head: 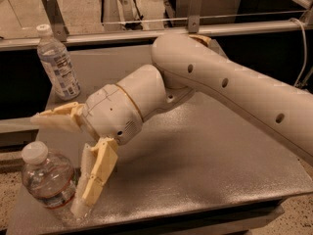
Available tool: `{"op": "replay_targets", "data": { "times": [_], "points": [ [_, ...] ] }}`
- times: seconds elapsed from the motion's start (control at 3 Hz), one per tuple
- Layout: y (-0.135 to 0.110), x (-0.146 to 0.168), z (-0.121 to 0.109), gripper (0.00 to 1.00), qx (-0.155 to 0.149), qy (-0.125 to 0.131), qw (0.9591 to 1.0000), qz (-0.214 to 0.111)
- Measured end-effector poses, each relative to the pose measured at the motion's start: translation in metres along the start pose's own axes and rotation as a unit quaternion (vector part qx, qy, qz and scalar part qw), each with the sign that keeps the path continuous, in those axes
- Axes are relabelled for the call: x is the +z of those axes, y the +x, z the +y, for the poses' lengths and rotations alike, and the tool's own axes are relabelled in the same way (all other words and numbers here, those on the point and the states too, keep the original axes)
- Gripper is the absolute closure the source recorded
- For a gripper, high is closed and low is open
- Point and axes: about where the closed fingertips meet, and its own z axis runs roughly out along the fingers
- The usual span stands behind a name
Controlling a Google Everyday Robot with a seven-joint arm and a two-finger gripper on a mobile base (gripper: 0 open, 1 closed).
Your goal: Move water bottle near brown chip bag
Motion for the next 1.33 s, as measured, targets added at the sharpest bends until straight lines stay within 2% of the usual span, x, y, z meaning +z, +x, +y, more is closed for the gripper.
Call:
{"op": "replay_targets", "data": {
  "times": [0.33, 0.67, 1.33],
  "points": [
    [-0.005, 0.012, 0.005, 0.0, 0.016, 0.011, 0.9998, -0.008],
    [-0.009, 0.02, 0.007, 0.16, 0.021, 0.021, 0.9994, -0.016],
    [-0.01, 0.024, 0.008, 0.63, 0.029, 0.034, 0.9986, -0.029]
  ]
}}
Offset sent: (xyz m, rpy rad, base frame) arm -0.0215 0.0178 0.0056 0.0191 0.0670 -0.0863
